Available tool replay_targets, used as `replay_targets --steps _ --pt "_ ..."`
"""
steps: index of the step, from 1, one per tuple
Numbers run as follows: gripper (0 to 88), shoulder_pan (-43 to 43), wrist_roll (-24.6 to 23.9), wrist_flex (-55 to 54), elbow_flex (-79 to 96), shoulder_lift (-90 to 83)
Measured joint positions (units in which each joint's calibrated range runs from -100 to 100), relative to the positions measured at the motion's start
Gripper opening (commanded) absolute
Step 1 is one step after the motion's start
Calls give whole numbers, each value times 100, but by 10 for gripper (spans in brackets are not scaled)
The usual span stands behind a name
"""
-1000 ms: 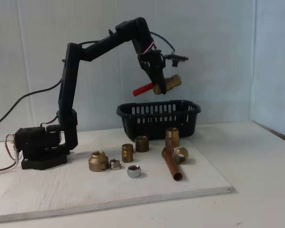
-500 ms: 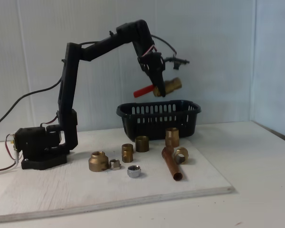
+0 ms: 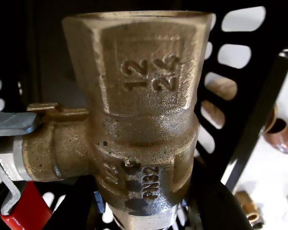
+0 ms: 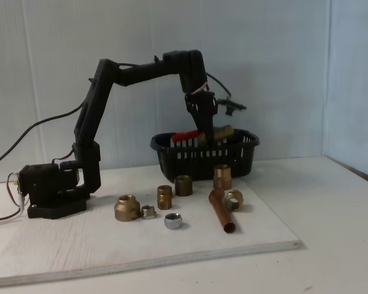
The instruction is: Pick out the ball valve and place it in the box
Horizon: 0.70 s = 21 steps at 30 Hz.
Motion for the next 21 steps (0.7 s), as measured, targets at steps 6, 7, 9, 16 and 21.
replay_targets --steps 6,7,9,16,21 --pt "7 -67 0 -9 0 -8" --pt "7 -89 0 -9 0 0" --pt "7 -148 0 -9 0 0" --pt "7 -215 -108 -9 0 -8" --pt "9 -193 -134 -9 0 42"
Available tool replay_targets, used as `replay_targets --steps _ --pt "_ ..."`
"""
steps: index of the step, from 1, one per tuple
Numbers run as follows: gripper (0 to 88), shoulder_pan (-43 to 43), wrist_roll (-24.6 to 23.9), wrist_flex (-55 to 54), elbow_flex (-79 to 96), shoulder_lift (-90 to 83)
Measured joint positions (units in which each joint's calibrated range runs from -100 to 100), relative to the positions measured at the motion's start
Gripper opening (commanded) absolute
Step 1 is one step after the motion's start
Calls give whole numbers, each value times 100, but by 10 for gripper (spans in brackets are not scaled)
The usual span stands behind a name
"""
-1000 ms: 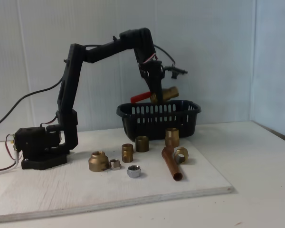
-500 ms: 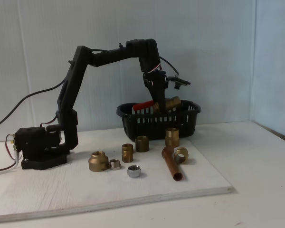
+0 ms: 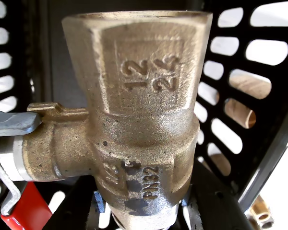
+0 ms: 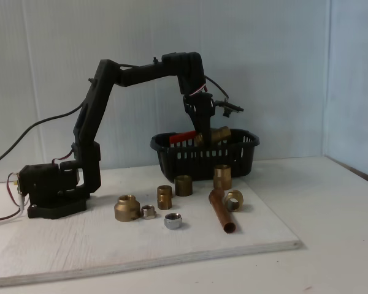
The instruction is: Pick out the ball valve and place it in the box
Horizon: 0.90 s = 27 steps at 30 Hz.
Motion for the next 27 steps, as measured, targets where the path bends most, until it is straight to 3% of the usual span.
replay_targets --steps 27 --pt "9 -15 -165 -602 853 42"
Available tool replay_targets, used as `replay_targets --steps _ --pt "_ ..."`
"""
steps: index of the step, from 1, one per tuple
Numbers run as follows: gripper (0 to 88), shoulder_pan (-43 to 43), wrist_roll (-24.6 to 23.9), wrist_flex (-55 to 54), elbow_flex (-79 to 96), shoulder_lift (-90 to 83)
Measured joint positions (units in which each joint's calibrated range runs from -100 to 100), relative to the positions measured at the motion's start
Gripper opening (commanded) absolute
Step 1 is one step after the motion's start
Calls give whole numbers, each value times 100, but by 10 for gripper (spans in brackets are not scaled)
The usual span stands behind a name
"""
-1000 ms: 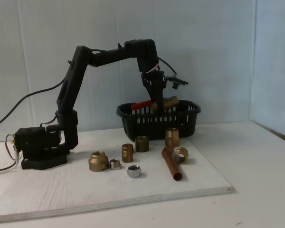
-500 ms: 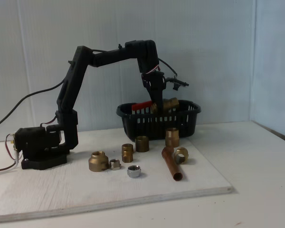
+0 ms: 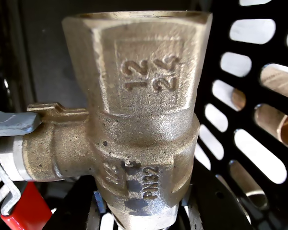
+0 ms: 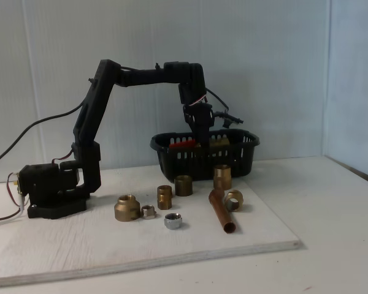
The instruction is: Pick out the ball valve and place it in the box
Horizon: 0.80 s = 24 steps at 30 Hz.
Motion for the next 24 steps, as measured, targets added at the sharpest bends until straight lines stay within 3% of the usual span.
replay_targets --steps 20,24 --pt "12 -7 -67 -662 772 0" --pt "137 0 -15 -671 772 0"
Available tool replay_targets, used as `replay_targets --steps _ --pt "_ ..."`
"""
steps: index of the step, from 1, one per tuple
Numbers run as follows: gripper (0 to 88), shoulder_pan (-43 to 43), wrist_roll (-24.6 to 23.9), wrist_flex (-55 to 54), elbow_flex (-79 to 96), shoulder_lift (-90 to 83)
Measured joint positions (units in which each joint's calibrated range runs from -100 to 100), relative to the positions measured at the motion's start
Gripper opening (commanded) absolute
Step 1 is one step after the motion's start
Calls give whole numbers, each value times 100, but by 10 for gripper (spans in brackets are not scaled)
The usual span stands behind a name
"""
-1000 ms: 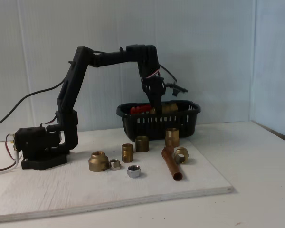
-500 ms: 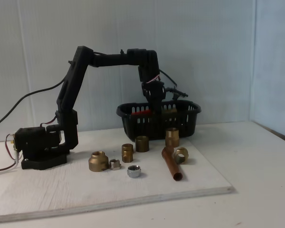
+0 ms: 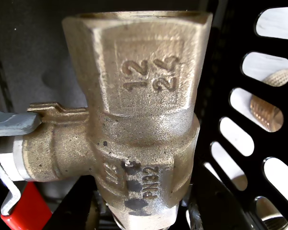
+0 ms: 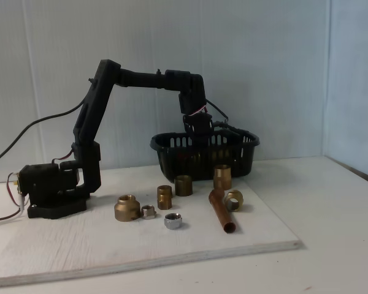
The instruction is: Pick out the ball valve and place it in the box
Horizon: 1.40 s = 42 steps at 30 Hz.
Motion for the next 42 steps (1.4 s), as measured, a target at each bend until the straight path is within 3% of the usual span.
replay_targets --steps 4,23,36,41,42 --pt "236 -7 36 -9 -18 -17" --pt "213 -7 103 -60 -36 -42" --pt "192 178 832 679 -608 -1457" --pt "0 430 1090 679 -608 -1999" --pt "12 511 1131 679 -608 -2109"
